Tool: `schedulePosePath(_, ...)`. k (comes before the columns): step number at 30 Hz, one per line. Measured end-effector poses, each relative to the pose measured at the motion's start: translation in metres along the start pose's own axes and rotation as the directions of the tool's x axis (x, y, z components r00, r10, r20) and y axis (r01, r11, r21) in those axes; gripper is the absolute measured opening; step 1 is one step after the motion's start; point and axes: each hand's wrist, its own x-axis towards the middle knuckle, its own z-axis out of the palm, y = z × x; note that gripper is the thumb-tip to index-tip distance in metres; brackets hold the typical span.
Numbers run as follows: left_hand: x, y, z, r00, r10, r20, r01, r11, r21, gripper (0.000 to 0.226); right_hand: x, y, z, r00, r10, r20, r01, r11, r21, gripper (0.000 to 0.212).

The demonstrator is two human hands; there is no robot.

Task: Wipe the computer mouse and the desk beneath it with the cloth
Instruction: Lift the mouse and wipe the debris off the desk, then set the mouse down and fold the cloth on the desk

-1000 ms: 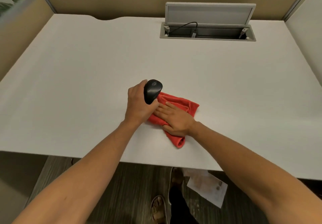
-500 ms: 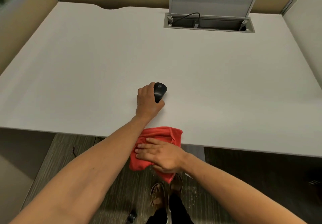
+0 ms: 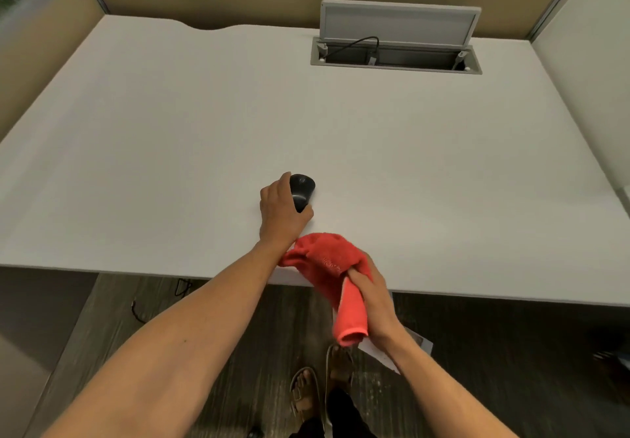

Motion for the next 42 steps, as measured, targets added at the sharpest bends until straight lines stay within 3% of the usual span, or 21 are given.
schedulePosePath(2,0.0,0.002,0.001,1.0,-0.016,-0.012,0.015,1.0,-0.017,0.078,0.008,-0.002,-0.011,0.993,0.081,-0.09,-0.061,0.976,0.208,0.032)
schedulePosePath(5,0.003,0.006,0.004,0.999,-0.043,-0.023,0.042,0.997,-0.06,0.081,0.016,-0.009,-0.022,0.958,0.248,-0.145,-0.127,0.819,0.559,0.053)
schedulePosePath(8,0.007,0.01,0.007,0.998,-0.063,-0.022,0.061,0.995,-0.077,0.085,0.023,-0.017,-0.033,0.926,0.294,-0.236,-0.076,0.759,0.647,0.048)
schedulePosePath(10,0.01,0.013,0.01,0.997,-0.072,-0.03,0.069,0.994,-0.081,0.085,0.029,-0.023,-0.04,0.933,0.283,-0.221,-0.051,0.714,0.698,0.042)
schedulePosePath(13,0.017,0.02,0.015,0.994,-0.092,-0.058,0.084,0.988,-0.126,0.082,0.044,-0.035,-0.05,0.938,0.241,-0.249,0.017,0.685,0.729,0.034)
schedulePosePath(16,0.029,0.031,0.023,0.99,-0.11,-0.088,0.094,0.981,-0.169,0.079,0.066,-0.044,-0.065,0.958,0.192,-0.214,0.051,0.617,0.785,0.041)
schedulePosePath(28,0.118,0.075,0.061,0.987,-0.116,-0.109,0.101,0.986,-0.133,0.076,0.2,-0.072,-0.144,0.967,0.163,-0.195,0.087,0.51,0.856,0.039)
schedulePosePath(38,0.162,0.097,0.089,0.987,-0.097,-0.129,0.08,0.989,-0.127,0.071,0.271,-0.088,-0.189,0.955,0.216,-0.204,0.047,0.569,0.821,0.03)
schedulePosePath(42,0.167,0.098,0.095,0.987,-0.079,-0.136,0.063,0.991,-0.119,0.069,0.286,-0.089,-0.205,0.956,0.214,-0.201,0.023,0.628,0.778,0.041)
